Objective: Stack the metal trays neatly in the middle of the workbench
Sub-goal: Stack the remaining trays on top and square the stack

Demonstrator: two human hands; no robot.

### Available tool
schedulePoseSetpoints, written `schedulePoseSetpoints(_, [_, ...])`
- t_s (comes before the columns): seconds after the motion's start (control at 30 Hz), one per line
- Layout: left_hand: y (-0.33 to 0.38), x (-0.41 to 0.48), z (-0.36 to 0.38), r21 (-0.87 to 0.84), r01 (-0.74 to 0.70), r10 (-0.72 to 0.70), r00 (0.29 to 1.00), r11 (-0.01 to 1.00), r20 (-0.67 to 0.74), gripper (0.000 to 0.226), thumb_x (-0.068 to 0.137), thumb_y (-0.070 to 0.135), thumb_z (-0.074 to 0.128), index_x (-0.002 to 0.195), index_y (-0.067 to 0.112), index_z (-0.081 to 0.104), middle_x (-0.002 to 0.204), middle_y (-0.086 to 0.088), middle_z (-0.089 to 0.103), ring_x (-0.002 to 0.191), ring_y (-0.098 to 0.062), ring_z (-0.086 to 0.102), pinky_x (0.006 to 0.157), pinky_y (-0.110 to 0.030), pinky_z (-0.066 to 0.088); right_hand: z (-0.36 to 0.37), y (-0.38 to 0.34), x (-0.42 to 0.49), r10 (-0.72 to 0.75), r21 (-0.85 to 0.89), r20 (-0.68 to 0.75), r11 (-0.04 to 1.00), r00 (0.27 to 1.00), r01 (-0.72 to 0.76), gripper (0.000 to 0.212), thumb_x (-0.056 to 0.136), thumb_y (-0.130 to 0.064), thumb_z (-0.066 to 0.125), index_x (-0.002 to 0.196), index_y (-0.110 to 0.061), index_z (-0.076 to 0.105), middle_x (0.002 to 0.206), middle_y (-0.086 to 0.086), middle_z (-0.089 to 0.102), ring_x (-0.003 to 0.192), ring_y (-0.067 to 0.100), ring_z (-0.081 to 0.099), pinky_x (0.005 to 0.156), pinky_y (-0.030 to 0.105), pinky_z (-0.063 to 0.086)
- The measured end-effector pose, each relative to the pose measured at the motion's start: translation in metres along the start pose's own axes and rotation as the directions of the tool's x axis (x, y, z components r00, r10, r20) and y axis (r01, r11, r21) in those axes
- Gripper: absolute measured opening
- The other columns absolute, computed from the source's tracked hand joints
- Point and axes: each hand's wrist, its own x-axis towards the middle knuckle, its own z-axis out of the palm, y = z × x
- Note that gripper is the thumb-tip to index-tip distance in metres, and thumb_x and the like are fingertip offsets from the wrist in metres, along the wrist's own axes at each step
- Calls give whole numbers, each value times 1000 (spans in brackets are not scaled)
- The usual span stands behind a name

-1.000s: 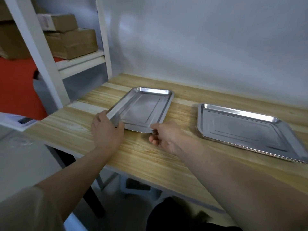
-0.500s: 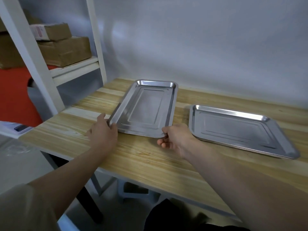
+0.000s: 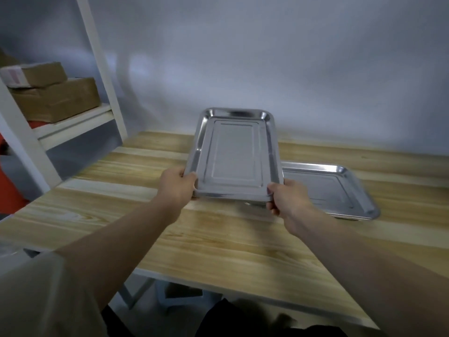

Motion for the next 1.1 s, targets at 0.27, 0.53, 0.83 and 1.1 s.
schedulePoseSetpoints(0.27, [26, -22, 66, -117, 137, -119, 982, 984, 149, 30, 95, 16, 57, 118, -2, 58, 85, -5, 61, 73, -20, 60, 50, -27, 50, -76, -1, -1, -99, -48, -75, 994, 992, 96, 24, 94, -6, 52, 71, -9, 55, 61, 5, 45, 49, 17, 40, 43, 26, 32])
schedulePoseSetpoints(0.53, [41, -46, 116, -152, 204, -162, 955, 967, 247, 28, 96, 9, 51, 119, -7, 51, 105, -15, 59, 66, -23, 61, 38, -22, 52, -119, 4, 6, -380, -554, -301, 816, 874, 164, 52, 81, -22, 61, 131, -22, 48, 124, 5, 53, 119, 30, 50, 100, 48, 42])
schedulePoseSetpoints(0.83, [43, -71, 147, -208, 285, -206, 920, 936, 334, 11, 101, 11, 43, 111, 9, 42, 91, -8, 54, 60, -21, 60, 58, -33, 61, -119, 11, -4, -468, -734, -49, 616, 882, 286, 38, 91, -26, 57, 129, -24, 54, 136, -2, 52, 133, 21, 34, 109, 40, 22])
schedulePoseSetpoints(1.1, [35, -69, 135, 72, 151, -167, 905, 986, 391, 30, 102, 26, 40, 113, 3, 54, 88, -20, 69, 55, -23, 65, 43, -30, 55, -110, 22, -2, -388, -723, 80, 611, 918, 322, 36, 91, -33, 60, 126, -25, 58, 129, -4, 57, 118, 17, 50, 105, 40, 26])
